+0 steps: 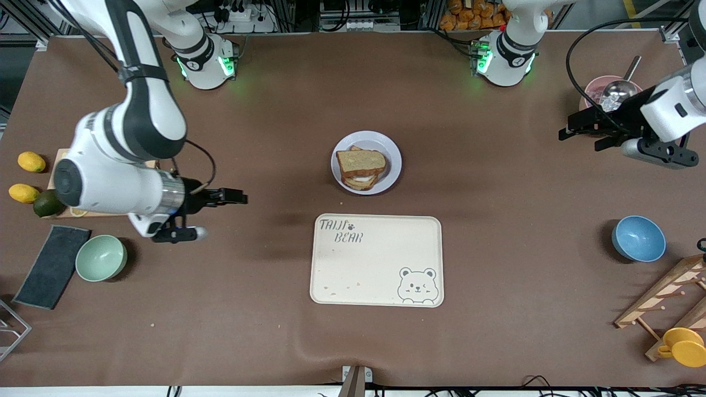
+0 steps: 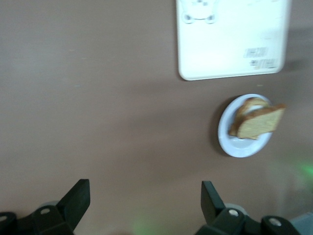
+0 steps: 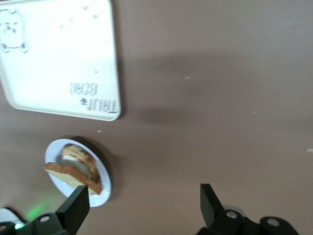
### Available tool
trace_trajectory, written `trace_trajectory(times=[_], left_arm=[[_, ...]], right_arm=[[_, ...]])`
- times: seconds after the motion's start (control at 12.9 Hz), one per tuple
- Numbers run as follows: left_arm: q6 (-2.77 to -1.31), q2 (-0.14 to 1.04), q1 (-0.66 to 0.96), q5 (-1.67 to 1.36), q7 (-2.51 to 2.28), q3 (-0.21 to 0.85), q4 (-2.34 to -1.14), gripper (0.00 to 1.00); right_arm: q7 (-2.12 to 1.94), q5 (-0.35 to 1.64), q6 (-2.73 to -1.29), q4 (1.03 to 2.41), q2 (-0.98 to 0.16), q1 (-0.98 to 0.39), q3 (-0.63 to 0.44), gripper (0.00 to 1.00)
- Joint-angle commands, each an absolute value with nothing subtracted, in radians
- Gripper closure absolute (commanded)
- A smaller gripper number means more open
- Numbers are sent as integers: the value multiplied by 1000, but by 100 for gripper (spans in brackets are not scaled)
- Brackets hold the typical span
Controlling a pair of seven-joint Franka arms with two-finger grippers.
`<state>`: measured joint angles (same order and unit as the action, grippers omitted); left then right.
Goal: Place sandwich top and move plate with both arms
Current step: 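Withdraw the right gripper while the left gripper reaches toward the plate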
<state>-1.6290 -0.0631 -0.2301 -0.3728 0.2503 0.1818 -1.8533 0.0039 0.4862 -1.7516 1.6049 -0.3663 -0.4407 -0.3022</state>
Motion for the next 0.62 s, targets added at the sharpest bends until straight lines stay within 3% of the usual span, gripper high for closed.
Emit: trace_trajectory(times=[0.0,0.31,0.54], left_arm=[[-1683,-10,-264,-468,377,192,-1934,0],[-1684,179,-259,-563,541,192,-1936,0],[-1759,242,-226,-600,572,209,-1975,0]], right_arm=[[-81,402,-1669,1522,-377,-376,-301,0],[-130,362,-1624,1491,-379,-272,-301,0],[-187,292,-1623,1490,-368,-250,-325,0]])
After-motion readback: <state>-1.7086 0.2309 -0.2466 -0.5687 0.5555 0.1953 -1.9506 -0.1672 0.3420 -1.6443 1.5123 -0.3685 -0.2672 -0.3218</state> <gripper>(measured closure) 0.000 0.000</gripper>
